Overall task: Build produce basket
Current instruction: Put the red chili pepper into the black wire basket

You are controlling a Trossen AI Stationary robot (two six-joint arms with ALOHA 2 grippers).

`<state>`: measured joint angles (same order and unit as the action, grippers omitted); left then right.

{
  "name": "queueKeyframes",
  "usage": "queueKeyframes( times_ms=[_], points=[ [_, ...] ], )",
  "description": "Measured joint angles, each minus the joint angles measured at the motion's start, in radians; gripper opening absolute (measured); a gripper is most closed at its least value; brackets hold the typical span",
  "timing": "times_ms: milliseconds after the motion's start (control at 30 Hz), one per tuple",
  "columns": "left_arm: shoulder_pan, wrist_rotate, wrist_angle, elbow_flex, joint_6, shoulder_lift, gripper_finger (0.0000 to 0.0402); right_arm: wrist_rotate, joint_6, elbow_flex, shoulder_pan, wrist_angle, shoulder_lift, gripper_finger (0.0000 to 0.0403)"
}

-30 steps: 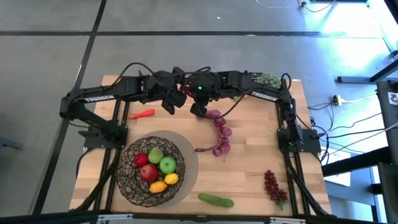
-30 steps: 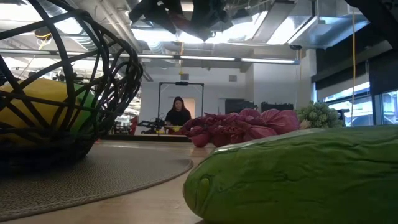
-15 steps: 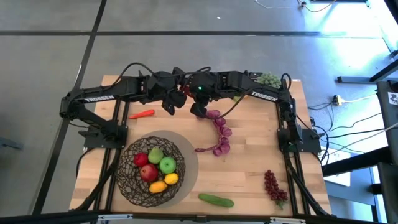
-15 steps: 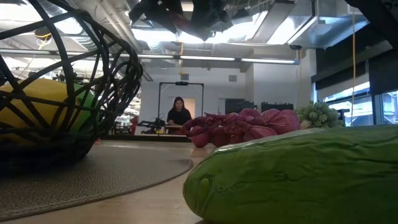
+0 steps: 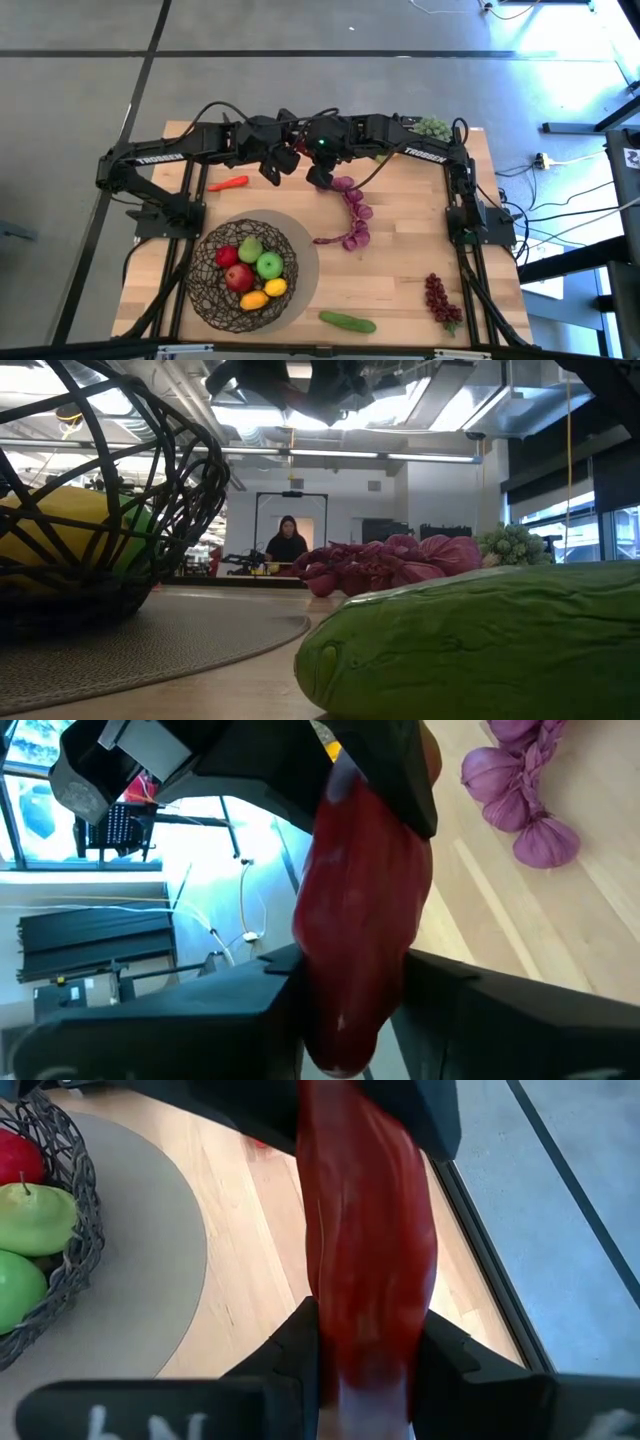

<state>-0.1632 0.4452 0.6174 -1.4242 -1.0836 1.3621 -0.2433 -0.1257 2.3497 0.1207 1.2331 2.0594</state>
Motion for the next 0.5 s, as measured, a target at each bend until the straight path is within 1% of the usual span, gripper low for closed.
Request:
queueKeyframes(
  times_ms=[100, 367, 500],
  points=[
    [0.004, 0.002, 0.001, 0.000, 0.000, 0.000, 0.0078, 0.001, 0.000, 0.000, 0.000, 0.000, 0.000, 0.0098],
    [0.005, -0.002, 0.007, 0.000, 0.003, -0.001, 0.0070, 0.025, -0.005, 0.000, 0.001, -0.002, 0.000, 0.0141],
    [0.006, -0.007, 0.053, -0.001, 0.015, -0.002, 0.0069, 0.032, -0.001, 0.000, 0.000, -0.012, 0.002, 0.0152]
  ],
)
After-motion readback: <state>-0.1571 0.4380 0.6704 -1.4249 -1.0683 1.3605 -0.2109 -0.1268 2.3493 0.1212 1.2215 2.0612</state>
